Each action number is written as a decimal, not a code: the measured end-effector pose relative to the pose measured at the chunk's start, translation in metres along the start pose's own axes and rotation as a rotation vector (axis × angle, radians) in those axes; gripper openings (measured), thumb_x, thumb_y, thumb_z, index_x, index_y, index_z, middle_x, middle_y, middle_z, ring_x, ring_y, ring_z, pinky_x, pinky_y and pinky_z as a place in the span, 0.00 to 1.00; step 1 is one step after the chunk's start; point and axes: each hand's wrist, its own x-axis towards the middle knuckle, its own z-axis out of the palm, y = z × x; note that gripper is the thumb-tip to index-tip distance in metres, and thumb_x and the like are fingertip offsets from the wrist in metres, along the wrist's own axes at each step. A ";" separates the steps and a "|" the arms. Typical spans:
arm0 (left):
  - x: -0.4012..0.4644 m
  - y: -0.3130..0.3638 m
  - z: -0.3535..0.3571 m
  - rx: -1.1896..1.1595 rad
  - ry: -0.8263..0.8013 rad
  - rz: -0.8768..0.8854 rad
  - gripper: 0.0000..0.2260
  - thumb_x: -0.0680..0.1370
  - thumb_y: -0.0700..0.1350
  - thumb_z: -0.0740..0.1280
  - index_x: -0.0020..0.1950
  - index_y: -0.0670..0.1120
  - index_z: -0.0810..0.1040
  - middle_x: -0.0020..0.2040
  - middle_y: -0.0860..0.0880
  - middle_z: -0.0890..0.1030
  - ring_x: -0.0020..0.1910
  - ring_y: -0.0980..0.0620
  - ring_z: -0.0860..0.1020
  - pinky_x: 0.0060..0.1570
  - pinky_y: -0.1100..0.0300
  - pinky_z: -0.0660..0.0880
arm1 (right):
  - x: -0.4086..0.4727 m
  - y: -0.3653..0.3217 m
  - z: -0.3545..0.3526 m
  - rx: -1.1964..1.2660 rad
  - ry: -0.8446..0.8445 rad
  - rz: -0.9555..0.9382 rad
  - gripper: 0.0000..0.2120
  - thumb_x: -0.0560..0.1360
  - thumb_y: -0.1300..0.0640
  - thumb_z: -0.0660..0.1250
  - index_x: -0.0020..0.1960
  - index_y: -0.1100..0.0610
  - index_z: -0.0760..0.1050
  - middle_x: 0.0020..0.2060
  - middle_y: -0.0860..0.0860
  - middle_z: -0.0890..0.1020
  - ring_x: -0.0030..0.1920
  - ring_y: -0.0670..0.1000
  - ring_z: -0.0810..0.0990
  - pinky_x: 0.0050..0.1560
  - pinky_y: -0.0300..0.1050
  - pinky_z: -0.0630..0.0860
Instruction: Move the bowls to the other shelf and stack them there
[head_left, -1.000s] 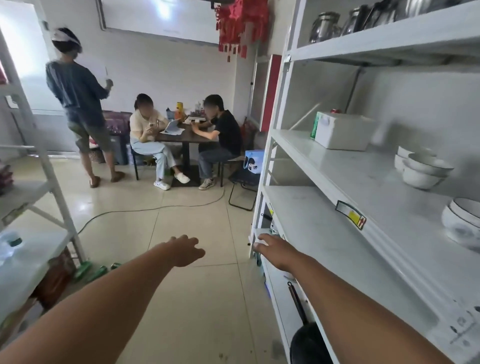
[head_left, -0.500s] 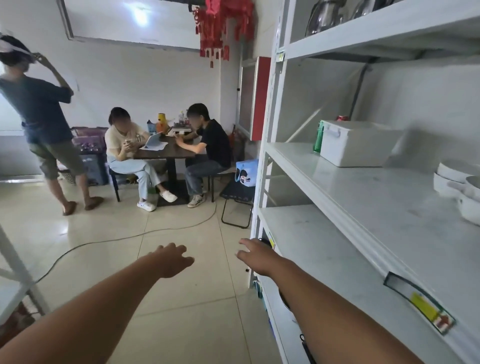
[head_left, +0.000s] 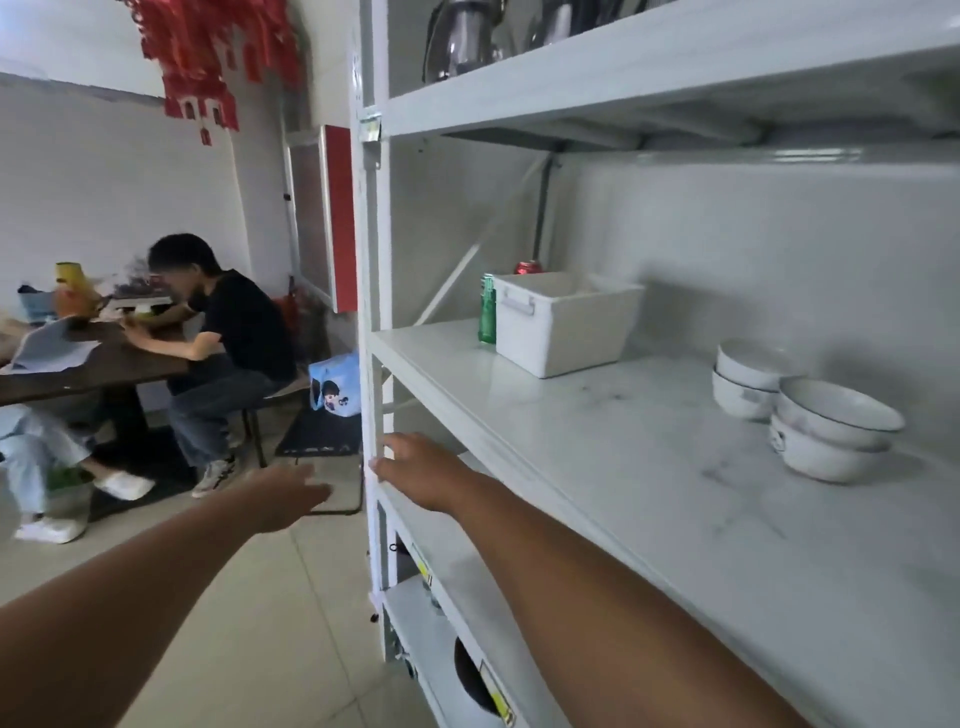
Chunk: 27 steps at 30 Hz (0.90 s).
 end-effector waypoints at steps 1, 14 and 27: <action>0.019 0.009 -0.007 -0.038 0.018 0.048 0.21 0.83 0.52 0.54 0.74 0.48 0.65 0.73 0.44 0.66 0.70 0.42 0.66 0.65 0.50 0.66 | 0.005 0.001 -0.011 0.002 0.030 0.014 0.29 0.78 0.41 0.58 0.77 0.48 0.66 0.77 0.53 0.66 0.75 0.57 0.67 0.73 0.54 0.66; 0.157 0.175 -0.033 -0.147 0.191 0.630 0.22 0.79 0.59 0.59 0.67 0.49 0.73 0.67 0.44 0.71 0.66 0.40 0.70 0.67 0.47 0.67 | -0.032 0.101 -0.143 -0.073 0.545 0.467 0.24 0.81 0.43 0.60 0.75 0.49 0.68 0.74 0.55 0.68 0.73 0.57 0.68 0.74 0.54 0.64; 0.103 0.321 -0.002 -0.154 0.055 1.043 0.24 0.78 0.61 0.59 0.69 0.50 0.72 0.68 0.43 0.71 0.65 0.38 0.70 0.65 0.46 0.68 | -0.206 0.142 -0.167 -0.192 0.917 0.929 0.23 0.79 0.46 0.63 0.73 0.48 0.70 0.72 0.51 0.70 0.73 0.54 0.68 0.73 0.52 0.64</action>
